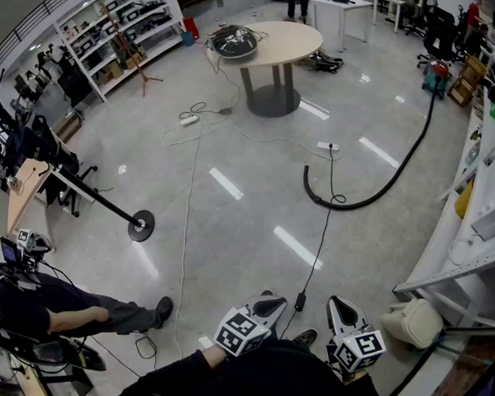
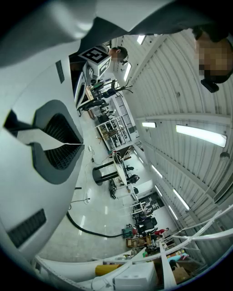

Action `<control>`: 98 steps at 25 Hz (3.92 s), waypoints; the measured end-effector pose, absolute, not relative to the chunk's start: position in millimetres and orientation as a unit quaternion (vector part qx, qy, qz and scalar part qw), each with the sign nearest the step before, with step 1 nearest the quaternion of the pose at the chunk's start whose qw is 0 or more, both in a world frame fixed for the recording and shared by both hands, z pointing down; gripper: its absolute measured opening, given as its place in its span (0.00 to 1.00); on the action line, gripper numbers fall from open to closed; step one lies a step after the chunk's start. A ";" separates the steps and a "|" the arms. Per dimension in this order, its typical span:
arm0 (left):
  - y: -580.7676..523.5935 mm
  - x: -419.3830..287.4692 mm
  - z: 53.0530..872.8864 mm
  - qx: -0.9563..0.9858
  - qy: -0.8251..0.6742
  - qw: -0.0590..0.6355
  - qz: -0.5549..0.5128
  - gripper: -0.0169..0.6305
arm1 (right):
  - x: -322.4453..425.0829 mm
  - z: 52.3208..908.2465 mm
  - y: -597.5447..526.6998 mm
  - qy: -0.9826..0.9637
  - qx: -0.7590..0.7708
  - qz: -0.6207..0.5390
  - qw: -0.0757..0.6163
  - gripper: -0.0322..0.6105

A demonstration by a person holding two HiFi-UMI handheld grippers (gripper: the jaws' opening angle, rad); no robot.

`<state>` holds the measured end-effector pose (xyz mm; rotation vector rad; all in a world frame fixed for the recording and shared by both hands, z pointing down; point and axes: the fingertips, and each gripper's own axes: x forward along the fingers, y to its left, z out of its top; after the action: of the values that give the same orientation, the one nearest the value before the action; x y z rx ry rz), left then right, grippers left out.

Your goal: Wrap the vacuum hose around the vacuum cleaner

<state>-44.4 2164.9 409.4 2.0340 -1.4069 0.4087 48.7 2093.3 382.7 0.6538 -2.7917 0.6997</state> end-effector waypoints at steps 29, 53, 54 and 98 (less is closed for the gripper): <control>2201.8 -224.3 438.2 0.768 -0.519 0.370 0.055 0.06 | -113.4 383.5 2148.1 -0.928 0.243 0.161 0.232 0.08; 1995.9 -160.2 409.8 0.741 -0.573 0.332 0.109 0.06 | -65.3 422.1 1916.9 -0.933 0.204 0.228 0.188 0.08; 1987.8 -159.5 410.8 0.740 -0.574 0.334 0.109 0.06 | -62.3 424.8 1908.1 -0.931 0.208 0.235 0.187 0.08; 1488.8 -384.7 487.0 0.714 -0.571 0.381 0.137 0.06 | -286.3 489.9 1403.4 -0.917 0.198 0.265 0.224 0.08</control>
<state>-384.7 1488.8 487.0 1.8236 -1.4570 0.3499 -286.3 1403.4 489.9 0.5477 -2.5301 0.7307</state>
